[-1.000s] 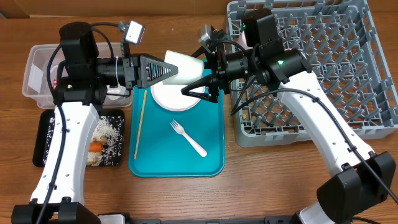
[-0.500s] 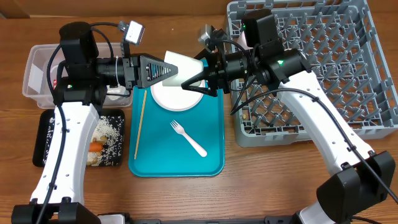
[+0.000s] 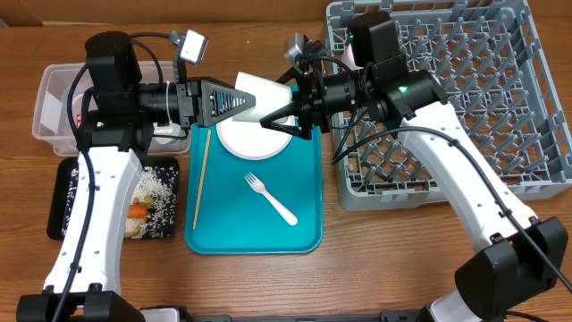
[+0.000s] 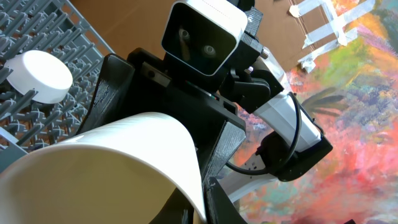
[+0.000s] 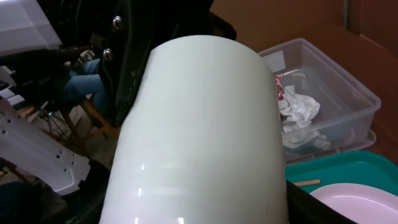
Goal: Sort waste into correct bins and load items into the dishwasher
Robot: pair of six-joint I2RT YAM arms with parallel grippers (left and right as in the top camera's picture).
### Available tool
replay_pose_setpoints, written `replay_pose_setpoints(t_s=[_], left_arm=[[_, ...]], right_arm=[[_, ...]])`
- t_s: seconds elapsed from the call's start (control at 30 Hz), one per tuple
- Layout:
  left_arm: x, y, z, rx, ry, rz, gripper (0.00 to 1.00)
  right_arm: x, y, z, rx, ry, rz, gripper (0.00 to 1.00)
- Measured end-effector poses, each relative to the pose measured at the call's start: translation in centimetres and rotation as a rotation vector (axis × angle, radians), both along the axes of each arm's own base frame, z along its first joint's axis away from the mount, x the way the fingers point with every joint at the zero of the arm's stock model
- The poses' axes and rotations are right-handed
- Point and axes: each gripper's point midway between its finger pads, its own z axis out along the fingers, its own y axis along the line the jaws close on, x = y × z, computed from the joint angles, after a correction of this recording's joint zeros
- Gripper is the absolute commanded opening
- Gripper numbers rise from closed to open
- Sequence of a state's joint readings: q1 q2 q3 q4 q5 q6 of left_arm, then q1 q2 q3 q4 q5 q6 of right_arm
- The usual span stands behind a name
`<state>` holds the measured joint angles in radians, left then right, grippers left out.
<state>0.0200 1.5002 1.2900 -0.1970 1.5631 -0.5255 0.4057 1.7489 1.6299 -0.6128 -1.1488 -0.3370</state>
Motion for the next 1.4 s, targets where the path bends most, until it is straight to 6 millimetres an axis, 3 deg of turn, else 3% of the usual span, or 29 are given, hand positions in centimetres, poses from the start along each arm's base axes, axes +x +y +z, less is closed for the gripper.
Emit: replay_pose_setpoints(t_s=[0.17,0.37,0.5,0.6,0.73,0.83,1.17,1.4], left_arm=[[0.0,0.0,0.0,0.000,0.000,0.000,0.09],[0.0,0.0,0.1,0.000,-0.005,0.000,0.09],[0.0,0.0,0.1,0.000,-0.004,0.000,0.10],[0.0,0.0,0.1,0.000,-0.003,0.000,0.21],[0.0,0.0,0.0,0.000,0.001,0.000,0.43],[0.0,0.1,0.0,-0.001,0.022,0.002,0.50],[0.8,1.6,0.0,-0.002,0.046,0.049,0.56],[0.9,1.8,0.1,-0.002,0.032,0.055,0.57]], right_arm=[[0.2,0.1,0.4,0.014,-0.019,0.000,0.72],[0.2,0.2,0.6,0.023,-0.001,0.000,0.52],[0.2,0.2,0.6,0.023,0.007,0.000,0.51],[0.2,0.2,0.6,0.024,0.007,0.001,0.43],[-0.1,0.2,0.8,0.034,0.009,0.016,0.42],[-0.2,0.2,0.9,0.039,0.012,0.023,0.41],[1.0,-1.4,0.8,0.036,0.045,-0.022,0.38],[2.4,-3.0,-0.6,-0.025,0.107,-0.113,0.38]])
